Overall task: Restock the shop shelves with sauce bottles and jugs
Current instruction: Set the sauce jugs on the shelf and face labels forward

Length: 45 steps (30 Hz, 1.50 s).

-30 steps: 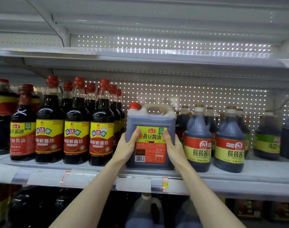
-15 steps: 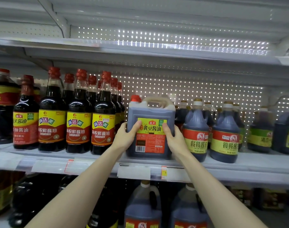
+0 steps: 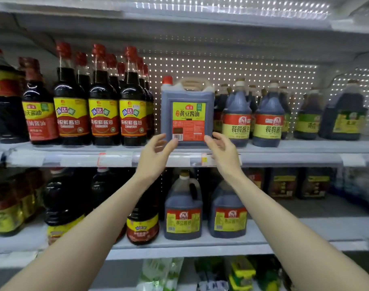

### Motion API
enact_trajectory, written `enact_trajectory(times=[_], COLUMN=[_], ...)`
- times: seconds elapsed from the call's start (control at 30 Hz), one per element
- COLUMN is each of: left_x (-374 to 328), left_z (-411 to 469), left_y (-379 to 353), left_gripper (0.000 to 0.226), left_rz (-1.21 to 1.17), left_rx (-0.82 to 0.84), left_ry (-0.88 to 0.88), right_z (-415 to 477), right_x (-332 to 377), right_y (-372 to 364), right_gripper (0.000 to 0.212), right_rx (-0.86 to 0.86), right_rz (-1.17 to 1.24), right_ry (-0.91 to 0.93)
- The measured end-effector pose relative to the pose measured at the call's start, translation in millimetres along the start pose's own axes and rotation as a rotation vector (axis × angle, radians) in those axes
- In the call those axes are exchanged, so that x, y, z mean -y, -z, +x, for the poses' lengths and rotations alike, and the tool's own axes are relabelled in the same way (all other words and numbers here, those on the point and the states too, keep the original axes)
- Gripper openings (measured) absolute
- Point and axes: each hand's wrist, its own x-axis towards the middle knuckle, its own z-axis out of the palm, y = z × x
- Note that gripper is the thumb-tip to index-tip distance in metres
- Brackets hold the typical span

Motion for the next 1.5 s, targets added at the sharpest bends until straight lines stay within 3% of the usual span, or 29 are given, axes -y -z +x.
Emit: enact_trajectory(times=[0.2, 0.3, 0.43, 0.63, 0.77, 0.83, 1.03, 1.13, 1.27, 1.4, 1.5], left_x=[47.8, 82.0, 142.9, 248.8, 311.9, 342.7, 432.7, 478.1, 532.4, 576.7, 602.0], left_z=[-61.5, -94.2, -152.4, -268.0, -351.4, -391.0, -507.9, -567.1, -642.2, -703.1, -732.6], left_y=[3.9, 0.5, -15.0, -43.1, -53.9, -58.9, -76.1, -88.4, -104.5, -119.7, -130.3], left_gripper=[0.047, 0.044, 0.062, 0.038, 0.073, 0.08, 0.068, 0.036, 0.013, 0.025, 0.029], left_rz=[-0.041, -0.032, -0.084, -0.029, 0.0, 0.027, 0.066, 0.059, 0.072, 0.103, 0.114], left_rx=[0.021, 0.041, 0.078, 0.096, 0.12, 0.113, 0.144, 0.161, 0.21, 0.264, 0.32], left_ry=[0.127, 0.211, 0.404, 0.668, 0.823, 0.893, 1.102, 1.225, 1.324, 1.392, 1.418], right_z=[-58.5, -91.8, -141.2, -234.8, -309.1, -347.0, -456.9, -515.0, -592.6, -662.1, -703.5], right_x=[-45.1, -79.8, -144.0, -265.6, -338.5, -370.6, -470.0, -521.5, -586.8, -639.6, -670.6], right_y=[0.4, -0.5, -0.5, 2.3, 8.7, 11.1, 15.4, 19.9, 29.0, 42.6, 51.5], right_gripper=[0.031, 0.039, 0.028, 0.028, 0.023, 0.019, 0.022, 0.031, 0.033, 0.023, 0.044], right_rx=[0.063, 0.108, 0.181, 0.241, 0.313, 0.361, 0.412, 0.427, 0.441, 0.415, 0.424], right_rz=[-0.023, -0.051, -0.064, -0.122, -0.143, -0.154, -0.179, -0.219, -0.291, -0.296, -0.312], right_ry=[-0.094, -0.165, -0.291, -0.533, -0.654, -0.727, -0.944, -1.03, -1.13, -1.244, -1.319])
